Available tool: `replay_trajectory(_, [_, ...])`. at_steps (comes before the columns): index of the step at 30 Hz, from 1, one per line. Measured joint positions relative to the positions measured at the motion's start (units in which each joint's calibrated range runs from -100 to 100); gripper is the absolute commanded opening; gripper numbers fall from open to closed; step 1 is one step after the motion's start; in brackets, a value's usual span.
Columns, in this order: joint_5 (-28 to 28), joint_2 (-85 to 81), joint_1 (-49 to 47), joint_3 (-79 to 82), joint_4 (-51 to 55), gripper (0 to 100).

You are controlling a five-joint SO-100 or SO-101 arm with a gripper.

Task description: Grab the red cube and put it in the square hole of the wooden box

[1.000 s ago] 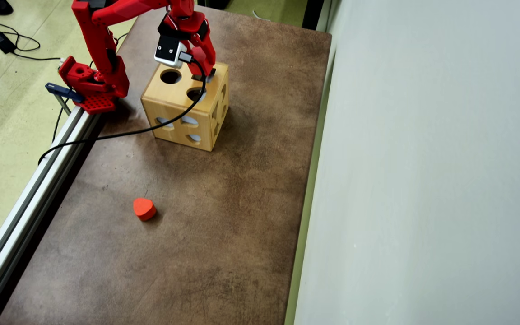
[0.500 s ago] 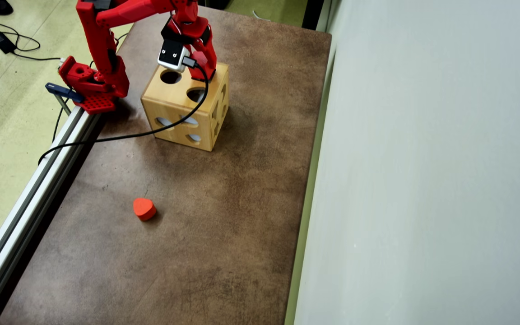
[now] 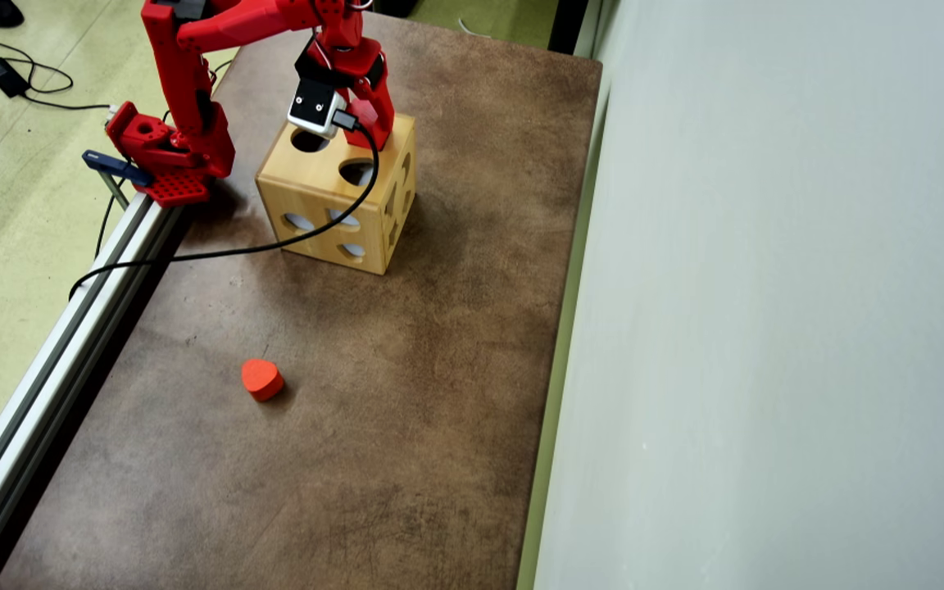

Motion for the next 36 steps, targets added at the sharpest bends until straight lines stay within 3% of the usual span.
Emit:
replay_trajectory(13, [-0.2, 0.0, 0.0, 0.0, 0.0, 4])
replay_trajectory(22, [-0.2, 0.0, 0.0, 0.0, 0.0, 22])
replay_trajectory(36, [-0.2, 0.0, 0.0, 0.0, 0.0, 23])
